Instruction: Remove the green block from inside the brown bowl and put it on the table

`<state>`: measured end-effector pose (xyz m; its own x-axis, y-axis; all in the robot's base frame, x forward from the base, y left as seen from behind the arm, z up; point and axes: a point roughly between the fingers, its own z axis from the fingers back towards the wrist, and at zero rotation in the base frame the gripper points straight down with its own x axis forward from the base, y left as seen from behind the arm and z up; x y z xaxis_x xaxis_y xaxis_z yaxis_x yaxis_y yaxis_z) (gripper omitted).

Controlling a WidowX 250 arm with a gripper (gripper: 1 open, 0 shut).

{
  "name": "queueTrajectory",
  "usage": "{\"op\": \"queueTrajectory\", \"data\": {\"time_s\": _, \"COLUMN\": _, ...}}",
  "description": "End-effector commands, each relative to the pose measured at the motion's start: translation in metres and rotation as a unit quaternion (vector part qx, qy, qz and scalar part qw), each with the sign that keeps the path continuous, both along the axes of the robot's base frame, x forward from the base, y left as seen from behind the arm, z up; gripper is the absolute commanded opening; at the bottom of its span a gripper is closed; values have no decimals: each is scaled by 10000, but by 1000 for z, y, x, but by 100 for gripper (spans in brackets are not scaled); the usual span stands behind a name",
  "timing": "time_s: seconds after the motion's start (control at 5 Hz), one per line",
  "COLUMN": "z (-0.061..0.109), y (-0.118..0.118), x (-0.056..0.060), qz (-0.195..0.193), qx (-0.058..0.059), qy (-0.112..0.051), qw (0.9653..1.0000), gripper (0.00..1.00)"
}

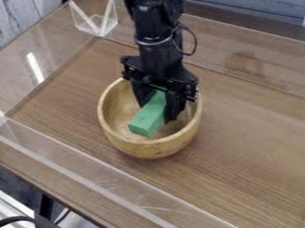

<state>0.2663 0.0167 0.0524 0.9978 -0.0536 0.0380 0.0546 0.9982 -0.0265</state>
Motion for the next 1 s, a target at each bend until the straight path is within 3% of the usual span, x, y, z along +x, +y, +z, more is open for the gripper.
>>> {"op": "queueTrajectory", "data": {"time_s": 0.0, "z": 10, "y": -2, "x": 11, "qz": -73, "qx": 120, "qy": -93, "qw": 9999, "gripper": 100}}
{"op": "queueTrajectory", "data": {"time_s": 0.8, "z": -13, "y": 0, "x": 14, "qz": -207, "qx": 250, "qy": 285, "qw": 9991, "gripper": 100}}
